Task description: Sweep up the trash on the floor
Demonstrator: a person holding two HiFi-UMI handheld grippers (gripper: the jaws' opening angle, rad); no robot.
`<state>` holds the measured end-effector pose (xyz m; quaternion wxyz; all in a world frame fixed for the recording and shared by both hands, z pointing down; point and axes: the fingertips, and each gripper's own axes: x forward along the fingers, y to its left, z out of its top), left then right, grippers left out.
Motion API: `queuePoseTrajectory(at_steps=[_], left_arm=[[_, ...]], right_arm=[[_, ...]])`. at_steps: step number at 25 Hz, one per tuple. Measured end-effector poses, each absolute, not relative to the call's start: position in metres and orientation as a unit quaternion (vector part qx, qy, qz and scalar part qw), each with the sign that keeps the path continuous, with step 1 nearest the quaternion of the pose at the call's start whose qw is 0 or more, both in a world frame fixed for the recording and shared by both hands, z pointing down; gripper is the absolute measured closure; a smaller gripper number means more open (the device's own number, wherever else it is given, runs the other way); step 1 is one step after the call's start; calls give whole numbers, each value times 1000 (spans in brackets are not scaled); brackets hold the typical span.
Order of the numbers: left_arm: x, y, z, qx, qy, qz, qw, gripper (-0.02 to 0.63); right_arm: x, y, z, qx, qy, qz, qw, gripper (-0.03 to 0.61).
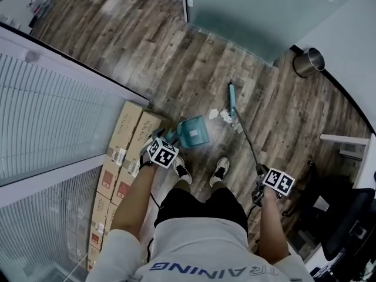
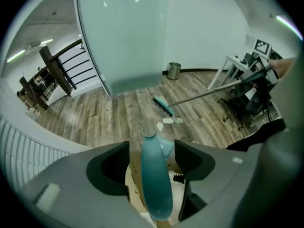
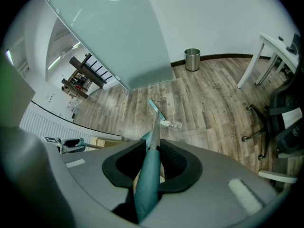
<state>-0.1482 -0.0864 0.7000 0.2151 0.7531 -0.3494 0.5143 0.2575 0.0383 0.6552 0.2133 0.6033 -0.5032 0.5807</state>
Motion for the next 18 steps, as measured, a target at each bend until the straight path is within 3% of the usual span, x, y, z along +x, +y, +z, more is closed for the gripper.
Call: queuePoseTrajectory(at_steps=[4, 9, 18], left_arm=[[-149, -84, 730, 736, -329, 550, 216, 353], [-141, -82, 741, 733, -335, 541, 240, 526], [-139, -89, 743, 730, -331, 545, 247, 528]], right_arm=[[273, 40, 657, 605, -500, 577, 226, 468], [299, 40, 661, 618, -489, 564, 249, 468], [340, 14, 691, 638, -464, 538, 295, 468]])
